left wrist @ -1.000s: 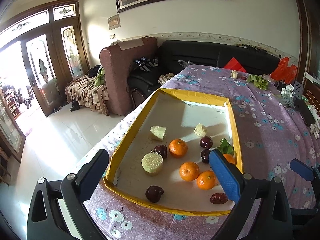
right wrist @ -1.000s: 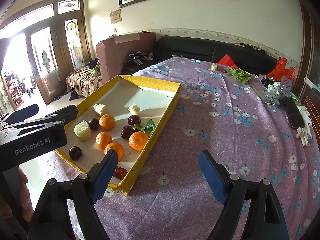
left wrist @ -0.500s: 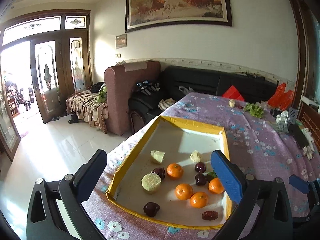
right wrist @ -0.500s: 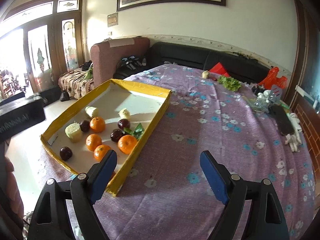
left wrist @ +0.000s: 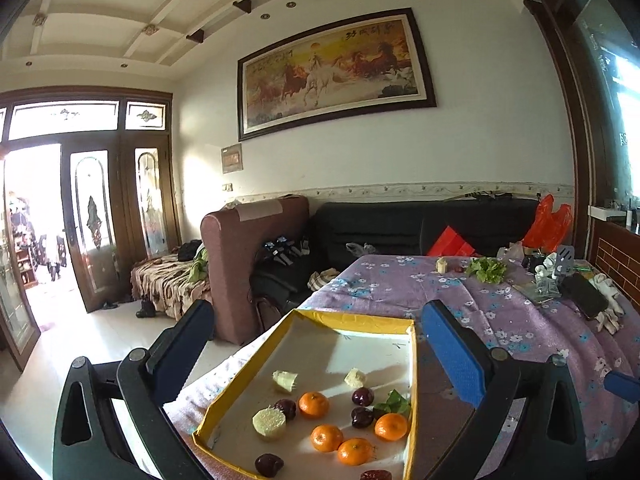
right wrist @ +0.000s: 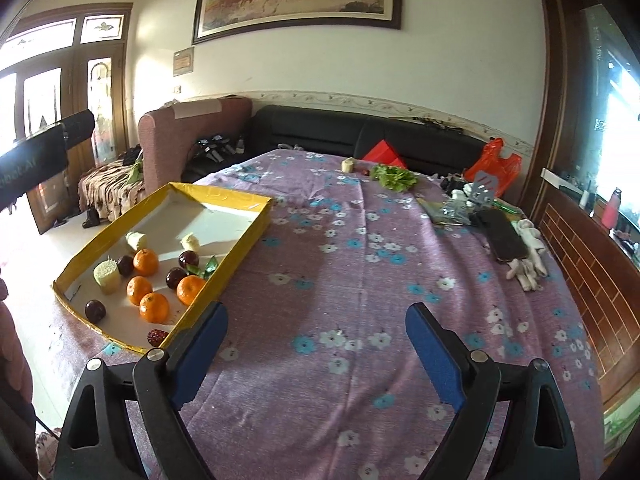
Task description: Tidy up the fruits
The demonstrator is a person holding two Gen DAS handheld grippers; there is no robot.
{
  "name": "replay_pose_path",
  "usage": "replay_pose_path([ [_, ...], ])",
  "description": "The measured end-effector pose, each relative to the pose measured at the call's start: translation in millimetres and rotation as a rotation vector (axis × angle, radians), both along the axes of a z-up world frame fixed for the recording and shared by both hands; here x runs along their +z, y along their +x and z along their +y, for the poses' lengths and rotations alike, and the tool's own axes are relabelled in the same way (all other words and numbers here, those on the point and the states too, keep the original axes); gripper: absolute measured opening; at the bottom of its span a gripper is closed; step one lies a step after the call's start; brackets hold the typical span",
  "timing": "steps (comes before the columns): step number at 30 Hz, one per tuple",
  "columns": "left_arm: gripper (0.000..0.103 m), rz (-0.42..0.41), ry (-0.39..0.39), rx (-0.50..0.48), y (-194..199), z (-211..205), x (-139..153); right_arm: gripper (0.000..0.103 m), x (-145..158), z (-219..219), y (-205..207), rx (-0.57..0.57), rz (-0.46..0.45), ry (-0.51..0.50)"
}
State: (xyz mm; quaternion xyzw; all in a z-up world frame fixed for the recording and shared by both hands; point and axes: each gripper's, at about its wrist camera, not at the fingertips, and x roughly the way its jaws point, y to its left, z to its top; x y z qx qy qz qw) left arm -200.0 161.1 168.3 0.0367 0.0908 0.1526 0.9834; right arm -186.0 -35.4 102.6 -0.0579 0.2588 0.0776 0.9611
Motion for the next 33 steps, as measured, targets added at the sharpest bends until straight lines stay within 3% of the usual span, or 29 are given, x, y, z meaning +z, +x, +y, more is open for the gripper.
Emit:
replay_pose_path([
  [7, 0.103, -0.004, -0.040, -0.085, 6.1, -13.1, -1.7, 0.095, 6.1, -3.2, -5.0, -0.047, -0.020, -0.052],
  [12, 0.103, 0.010, -0.073, -0.065, 8.1, 3.9, -6.2, 0.095, 2.6, -3.7, -0.7, -0.067, 0.009, -0.035],
  [15, 0.103, 0.017, -0.063, -0.007, 2.4, 18.8, -4.5, 0.095, -1.8, 1.8, 1.5, -0.048, 0.022, -0.011],
  [23, 0.103, -0.063, 0.031, 0.206, -46.9, 47.4, 9.8, 0.095, 0.7, 33.8, 9.6, 0.109, 0.046, 0.114],
  [28, 0.103, -0.039, -0.030, 0.215, -48.4, 57.6, 18.1, 0.095, 0.1, 53.8, 1.4, 0.184, 0.036, 0.092],
  [33, 0.103, 0.057, -0.162, 0.083, -27.3, 60.6, 12.7, 0.095, -2.2, 57.9, -5.8, 0.225, 0.035, 0.087],
])
